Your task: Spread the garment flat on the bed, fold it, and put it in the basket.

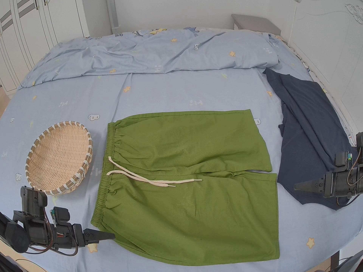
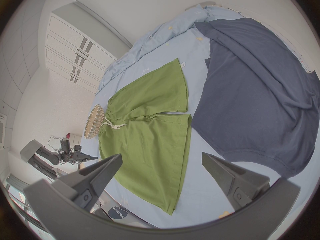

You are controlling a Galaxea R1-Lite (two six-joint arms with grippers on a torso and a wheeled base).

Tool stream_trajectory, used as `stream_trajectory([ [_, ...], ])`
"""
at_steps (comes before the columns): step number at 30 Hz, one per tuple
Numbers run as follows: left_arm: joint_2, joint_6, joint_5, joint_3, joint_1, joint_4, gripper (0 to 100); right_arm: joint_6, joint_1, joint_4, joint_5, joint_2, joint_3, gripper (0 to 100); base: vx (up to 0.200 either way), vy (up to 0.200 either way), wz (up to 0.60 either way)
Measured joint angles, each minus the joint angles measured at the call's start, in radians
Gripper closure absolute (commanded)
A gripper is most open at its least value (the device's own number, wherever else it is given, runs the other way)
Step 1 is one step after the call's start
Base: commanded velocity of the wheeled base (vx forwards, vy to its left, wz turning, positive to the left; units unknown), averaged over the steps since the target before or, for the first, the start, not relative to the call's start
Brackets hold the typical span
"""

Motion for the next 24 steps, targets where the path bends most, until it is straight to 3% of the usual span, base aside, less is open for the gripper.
stream_trajectory([
  [9,0.162,0.109,-0.003,-0.051,0.097,-0.027,0,-0.008,-0.001,-0.001,0.0,-0.002,0.008,0,0.0,0.0,0.0],
  [24,0.29,0.072,-0.02,-0.108,0.131,-0.184,0,-0.027,-0.002,-0.001,0.0,0.001,0.017,0,0.0,0.0,0.0],
])
